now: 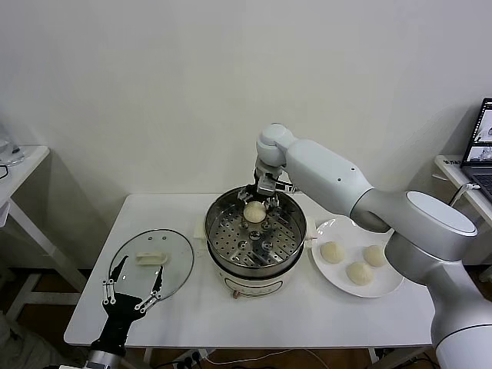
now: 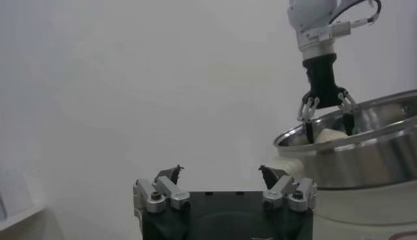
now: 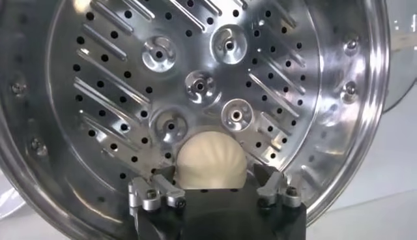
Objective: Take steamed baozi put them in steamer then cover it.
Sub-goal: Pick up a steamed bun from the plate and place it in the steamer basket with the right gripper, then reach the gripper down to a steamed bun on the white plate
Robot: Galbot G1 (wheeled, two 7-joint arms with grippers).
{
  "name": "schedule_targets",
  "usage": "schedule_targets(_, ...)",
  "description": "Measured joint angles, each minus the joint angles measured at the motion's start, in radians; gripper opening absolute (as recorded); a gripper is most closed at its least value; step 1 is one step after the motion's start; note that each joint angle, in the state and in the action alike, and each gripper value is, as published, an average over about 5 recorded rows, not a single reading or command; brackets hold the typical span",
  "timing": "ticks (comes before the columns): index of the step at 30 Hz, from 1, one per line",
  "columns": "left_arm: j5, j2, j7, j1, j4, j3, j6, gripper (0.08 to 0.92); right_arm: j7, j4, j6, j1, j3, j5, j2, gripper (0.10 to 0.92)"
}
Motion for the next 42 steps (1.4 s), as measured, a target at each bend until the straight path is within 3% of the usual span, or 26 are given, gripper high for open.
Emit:
schedule_targets(9,0.002,0.003,0.000,0.006,-0.011,-0.006,0.005,0.823,-0.015,0.143,-0.289,0.116,-0.097,0.308,-0.195,0.823)
schedule_targets(20,0.009,0.006,0.001,0.002,-0.016,0.007,0.007,0.823,-0.005,0.155,-0.626,0.182,-0.275,0.645,-0.436,0.823)
schedule_targets(28,0.013,0.004,-0.001,0.003,-0.016,0.001,0.014,0.823,0.019,0.140,-0.732,0.110,-0.328,0.713,-0.497,0.823)
schedule_targets(42,0.024,-0.003,-0.004,0.015,-0.022,-0.006,0.022,0.823,0.076,0.066,-0.806,-0.037,-0.314,0.702,-0.487,0.823)
